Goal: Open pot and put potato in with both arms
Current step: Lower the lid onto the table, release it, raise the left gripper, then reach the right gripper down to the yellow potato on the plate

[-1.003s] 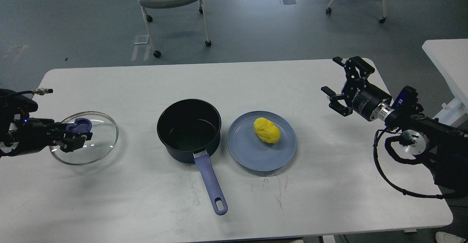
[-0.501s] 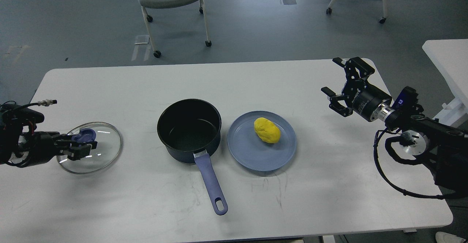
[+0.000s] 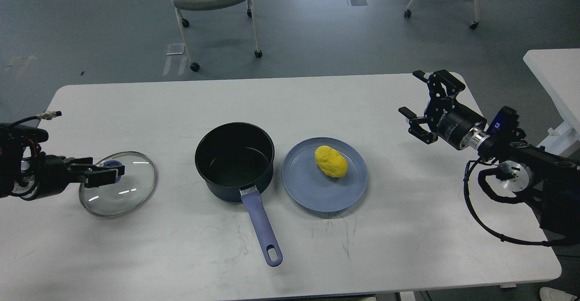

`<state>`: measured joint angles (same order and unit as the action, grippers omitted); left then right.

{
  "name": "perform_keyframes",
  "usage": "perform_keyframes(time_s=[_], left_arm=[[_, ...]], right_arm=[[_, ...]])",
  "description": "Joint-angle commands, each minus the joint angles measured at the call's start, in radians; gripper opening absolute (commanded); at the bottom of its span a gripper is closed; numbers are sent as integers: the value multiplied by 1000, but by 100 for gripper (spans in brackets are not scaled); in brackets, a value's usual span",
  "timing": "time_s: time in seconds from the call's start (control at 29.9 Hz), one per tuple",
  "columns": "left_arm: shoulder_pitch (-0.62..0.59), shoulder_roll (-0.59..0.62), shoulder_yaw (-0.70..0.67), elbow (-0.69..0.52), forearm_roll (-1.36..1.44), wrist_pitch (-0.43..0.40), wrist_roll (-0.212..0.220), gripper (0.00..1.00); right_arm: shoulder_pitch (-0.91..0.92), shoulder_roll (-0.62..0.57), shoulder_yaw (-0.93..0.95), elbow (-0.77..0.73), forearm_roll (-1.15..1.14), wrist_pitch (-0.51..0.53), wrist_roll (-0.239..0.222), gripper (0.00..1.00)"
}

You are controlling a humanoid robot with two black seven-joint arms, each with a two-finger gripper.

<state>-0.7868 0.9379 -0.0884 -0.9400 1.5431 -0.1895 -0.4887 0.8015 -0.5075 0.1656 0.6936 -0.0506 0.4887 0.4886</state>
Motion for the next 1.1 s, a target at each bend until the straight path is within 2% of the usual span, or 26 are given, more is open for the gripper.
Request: perform_keyframes(time_s=[0.0, 0.07, 0.17, 0.33, 0.4, 0.53, 0.67, 0.77, 0.9, 1.07], left_arm=[[-115, 4, -1, -8, -201, -109, 0, 98], [-147, -1, -2, -10, -329, -171, 0, 98], [-198, -33, -2, -10, -679, -257, 0, 98], [-210, -108, -11, -10, -1079, -232, 0, 98], [-212, -137, -60, -10, -1202, -243, 0, 98], [-154, -182, -161, -5, -1307, -268, 7, 98], [-28, -247, -304, 20, -1338, -299, 106, 98], [23, -283, -356, 47, -1339, -299, 119, 98], [57, -327, -384, 79, -1336, -299, 114, 98], [103, -386, -427, 98, -1327, -299, 111, 98]], right_arm=[[2, -8, 0, 1, 0, 0, 0, 100], [2, -8, 0, 1, 0, 0, 0, 100], [2, -8, 0, 3, 0, 0, 0, 100], [-2, -8, -1, 14, -2, 0, 0, 100], [-4, -9, -3, 23, -3, 0, 0, 100], [-4, -14, -5, 24, -12, 0, 0, 100], [8, -55, -11, 53, -47, 0, 0, 100], [21, -101, -21, 99, -134, 0, 0, 100], [85, -135, -51, 141, -293, 0, 0, 100], [287, -167, -217, 210, -498, 0, 0, 100]])
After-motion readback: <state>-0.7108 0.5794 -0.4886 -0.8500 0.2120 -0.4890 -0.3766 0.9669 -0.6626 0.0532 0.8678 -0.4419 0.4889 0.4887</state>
